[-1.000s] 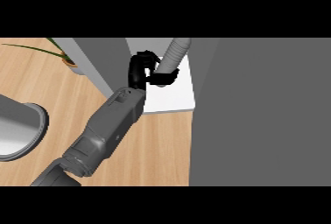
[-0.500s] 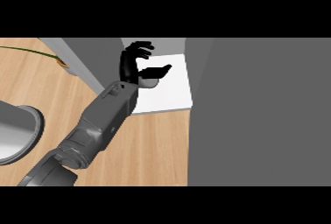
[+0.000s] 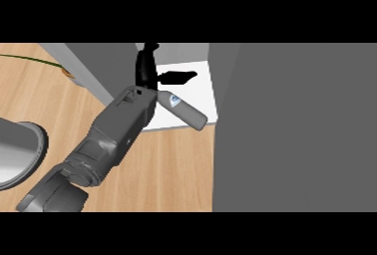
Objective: Pick up the bottled water, place it into the cabinet and close the cabinet
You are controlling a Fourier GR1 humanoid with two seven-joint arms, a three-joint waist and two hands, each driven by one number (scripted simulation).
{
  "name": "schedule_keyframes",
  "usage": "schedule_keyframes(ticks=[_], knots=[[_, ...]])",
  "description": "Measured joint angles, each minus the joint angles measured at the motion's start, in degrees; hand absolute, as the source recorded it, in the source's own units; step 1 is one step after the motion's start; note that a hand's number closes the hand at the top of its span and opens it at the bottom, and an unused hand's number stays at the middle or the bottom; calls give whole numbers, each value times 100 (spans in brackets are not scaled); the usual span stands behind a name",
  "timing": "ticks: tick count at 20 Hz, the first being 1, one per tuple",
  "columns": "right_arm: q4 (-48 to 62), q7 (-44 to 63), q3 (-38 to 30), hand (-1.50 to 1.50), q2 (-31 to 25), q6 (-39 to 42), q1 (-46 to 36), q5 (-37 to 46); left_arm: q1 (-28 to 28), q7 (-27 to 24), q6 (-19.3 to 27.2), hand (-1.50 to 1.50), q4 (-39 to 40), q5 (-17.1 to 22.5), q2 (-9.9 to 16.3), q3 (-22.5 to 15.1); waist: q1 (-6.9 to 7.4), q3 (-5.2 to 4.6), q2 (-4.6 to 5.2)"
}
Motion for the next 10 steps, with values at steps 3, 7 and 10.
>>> schedule_keyframes(ticks=[3, 7, 10], knots=[[-9, 12, 39, -150, 10, 17, 11, -10, -70, -195, -315, -150, -169, 99, -29, 128, 33, -4, -5], [-26, -13, -5, -150, -20, 88, 69, -44, -42, -567, -857, -150, -401, 271, -19, 347, 106, -4, -35], [-50, 4, 43, -150, -37, 142, 169, -66, -66, -729, -1201, -150, -500, 336, -79, 449, 175, -2, -71]])
